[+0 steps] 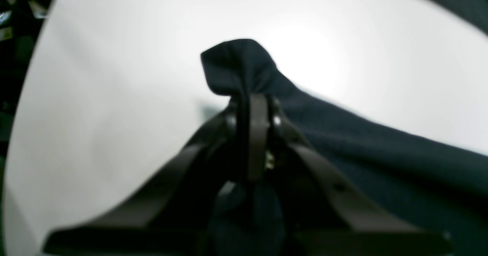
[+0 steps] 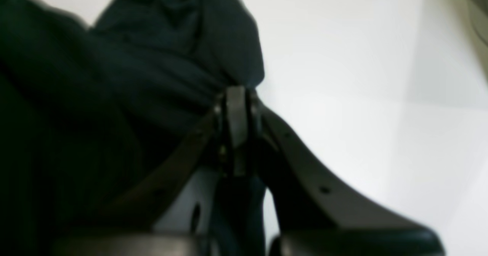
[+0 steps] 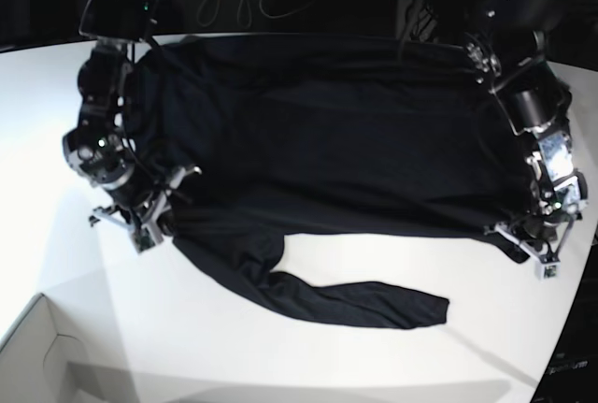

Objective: Layout the t-shirt on the table in an organized manner, then fold the t-shirt properly
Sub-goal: 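Lift the grasped side edges and fold the shirt over toward the collar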

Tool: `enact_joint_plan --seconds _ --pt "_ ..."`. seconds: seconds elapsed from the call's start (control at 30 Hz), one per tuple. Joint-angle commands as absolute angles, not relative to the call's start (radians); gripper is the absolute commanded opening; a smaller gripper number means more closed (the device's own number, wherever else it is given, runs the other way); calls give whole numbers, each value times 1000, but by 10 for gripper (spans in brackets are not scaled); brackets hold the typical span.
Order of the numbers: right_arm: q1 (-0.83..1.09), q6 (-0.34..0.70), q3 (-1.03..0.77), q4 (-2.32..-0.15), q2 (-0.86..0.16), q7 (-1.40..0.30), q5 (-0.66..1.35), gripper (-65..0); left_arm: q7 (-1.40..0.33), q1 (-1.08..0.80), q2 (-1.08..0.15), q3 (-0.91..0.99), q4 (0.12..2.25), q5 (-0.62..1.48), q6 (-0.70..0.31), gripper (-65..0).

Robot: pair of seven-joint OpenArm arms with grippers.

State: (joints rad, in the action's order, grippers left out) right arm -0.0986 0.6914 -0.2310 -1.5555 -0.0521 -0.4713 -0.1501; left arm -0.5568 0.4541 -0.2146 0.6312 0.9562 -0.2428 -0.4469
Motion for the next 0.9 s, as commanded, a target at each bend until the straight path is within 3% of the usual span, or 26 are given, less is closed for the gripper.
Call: enact_joint_plan --seconds 0.0,0.7,0.87 --pt "-94 698 -231 -1595 -58 -452 -137 -650 -544 473 -229 633 1001 -232 -453 -650" --pt "228 698 -234 -1916 -79 -443 -137 -650 -588 137 -237 719 1348 27 -469 -650" --pt "317 698 -234 -1983 -108 -443 -137 -650 -720 119 -236 794 1448 41 -470 -650"
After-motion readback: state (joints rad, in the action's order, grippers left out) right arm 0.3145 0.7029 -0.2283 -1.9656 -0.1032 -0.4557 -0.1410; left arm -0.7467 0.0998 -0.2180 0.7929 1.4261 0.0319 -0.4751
